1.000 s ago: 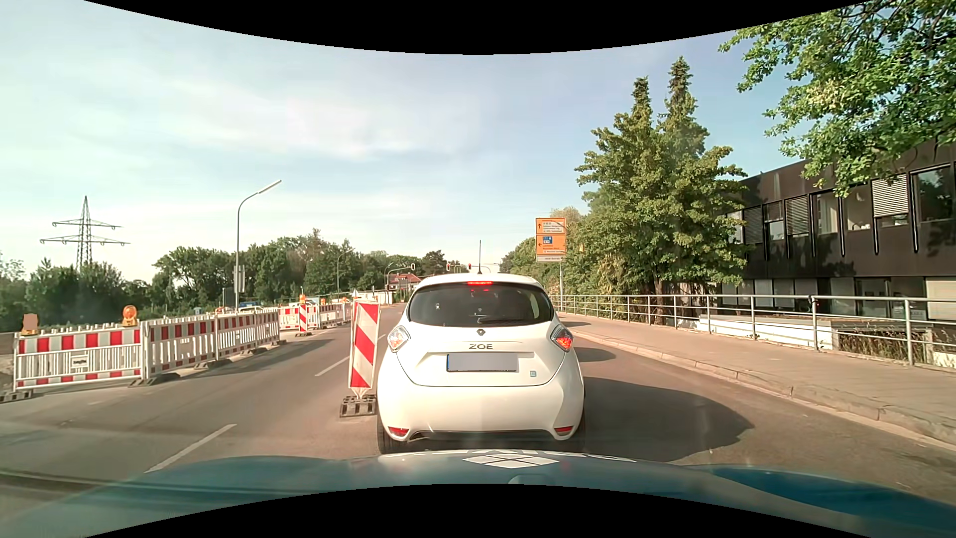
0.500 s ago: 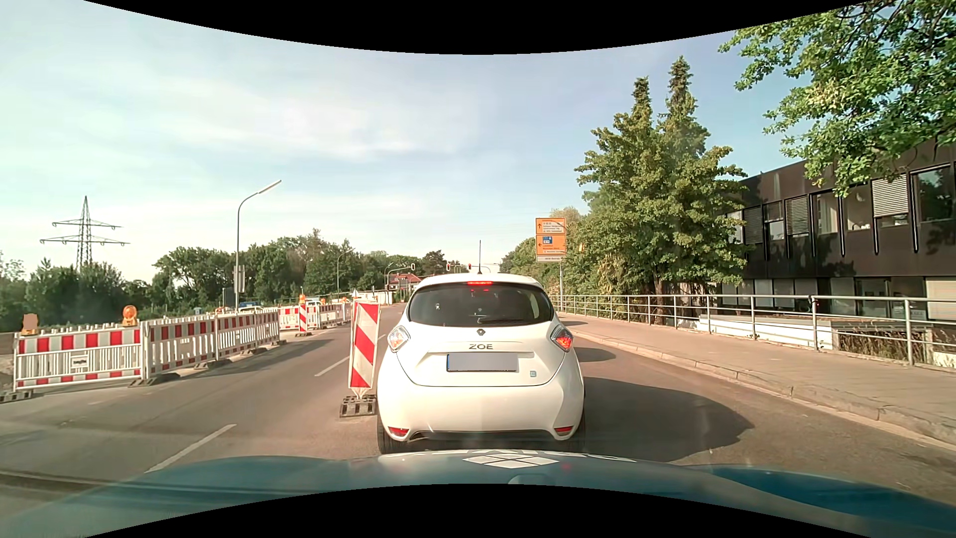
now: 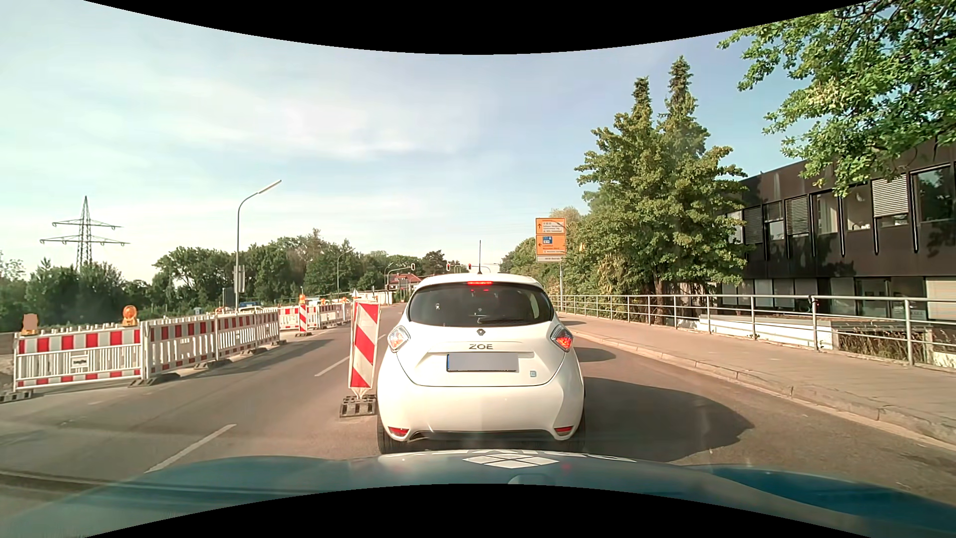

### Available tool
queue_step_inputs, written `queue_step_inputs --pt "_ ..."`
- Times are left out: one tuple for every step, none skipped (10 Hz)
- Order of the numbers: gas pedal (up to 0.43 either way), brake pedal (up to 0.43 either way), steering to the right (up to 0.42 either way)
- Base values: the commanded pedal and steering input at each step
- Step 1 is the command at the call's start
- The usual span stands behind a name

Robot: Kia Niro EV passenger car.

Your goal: Follow the waypoints while adhering to traffic rules and regulations

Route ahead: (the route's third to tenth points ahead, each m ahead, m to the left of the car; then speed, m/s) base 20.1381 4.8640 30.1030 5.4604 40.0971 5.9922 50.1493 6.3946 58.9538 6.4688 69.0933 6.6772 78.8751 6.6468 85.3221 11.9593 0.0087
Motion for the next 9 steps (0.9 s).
queue_step_inputs --pt "0.0 0.268 -0.021" --pt "0.0 0.268 -0.022" --pt "0.0 0.268 -0.021" --pt "0.0 0.268 -0.021" --pt "0.0 0.268 -0.021" --pt "0.0 0.268 -0.021" --pt "0.0 0.268 -0.022" --pt "0.0 0.268 -0.021" --pt "0.0 0.268 -0.021"
